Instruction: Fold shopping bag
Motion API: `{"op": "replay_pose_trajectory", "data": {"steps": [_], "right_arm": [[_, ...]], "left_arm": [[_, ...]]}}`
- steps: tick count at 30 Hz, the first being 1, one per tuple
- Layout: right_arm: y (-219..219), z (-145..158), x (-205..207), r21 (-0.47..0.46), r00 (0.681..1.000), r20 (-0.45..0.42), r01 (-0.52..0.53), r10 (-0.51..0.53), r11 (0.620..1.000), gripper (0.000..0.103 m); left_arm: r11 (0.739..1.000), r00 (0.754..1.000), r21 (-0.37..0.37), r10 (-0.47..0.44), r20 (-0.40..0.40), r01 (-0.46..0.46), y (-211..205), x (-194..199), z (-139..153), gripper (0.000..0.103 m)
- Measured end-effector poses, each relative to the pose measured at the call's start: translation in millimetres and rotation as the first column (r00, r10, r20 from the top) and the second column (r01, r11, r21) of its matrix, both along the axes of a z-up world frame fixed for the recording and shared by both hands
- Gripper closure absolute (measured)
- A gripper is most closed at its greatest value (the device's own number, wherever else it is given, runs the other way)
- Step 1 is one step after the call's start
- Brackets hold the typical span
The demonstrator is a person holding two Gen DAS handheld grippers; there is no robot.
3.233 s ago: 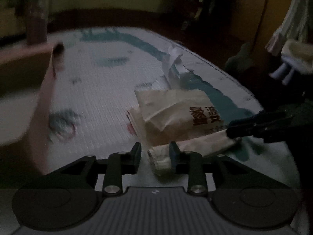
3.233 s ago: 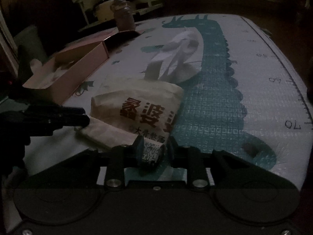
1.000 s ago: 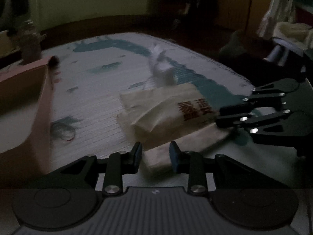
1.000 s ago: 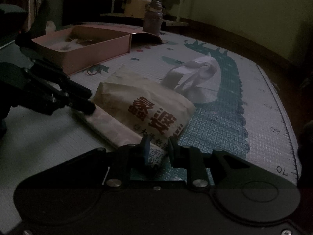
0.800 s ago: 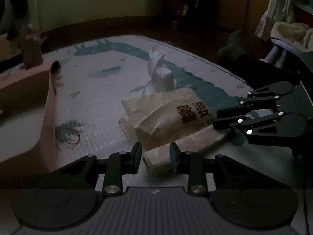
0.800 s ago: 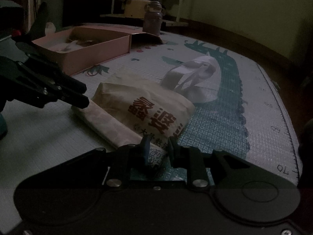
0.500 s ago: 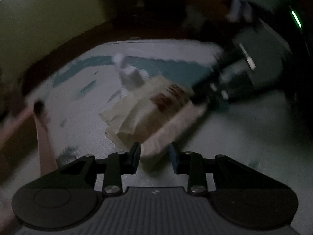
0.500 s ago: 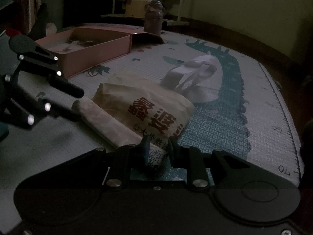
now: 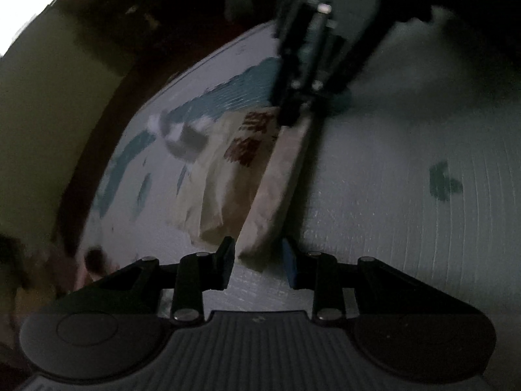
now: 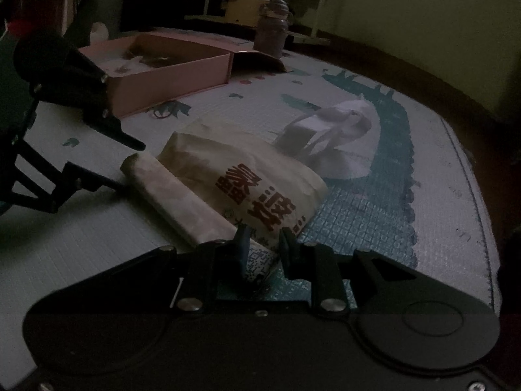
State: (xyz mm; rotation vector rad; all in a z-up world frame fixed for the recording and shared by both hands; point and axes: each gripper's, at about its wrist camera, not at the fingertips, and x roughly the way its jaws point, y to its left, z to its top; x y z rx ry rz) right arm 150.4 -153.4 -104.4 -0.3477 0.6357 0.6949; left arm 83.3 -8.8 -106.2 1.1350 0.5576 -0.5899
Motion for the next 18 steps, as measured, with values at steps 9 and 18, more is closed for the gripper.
{"op": "replay_pose_trajectory", "data": {"steps": [9, 18], "right_arm": [[-10.7, -1.0, 11.4, 0.084, 0.996, -0.094, 0.019, -0.011, 0.996, 0.082], [-15.5, -3.7, 22.0, 0.14, 0.987, -0.158, 0.008, 0.014, 0.99, 0.082]], "left_arm": [[0.97, 0.974, 0.14, -0.211, 0.088, 0.198, -0.1, -1.9, -14.8, 0.072], [0.983, 0.981, 0.074, -0.172, 0.088, 0.166, -4.2, 13.8, -16.5, 0.09]]}}
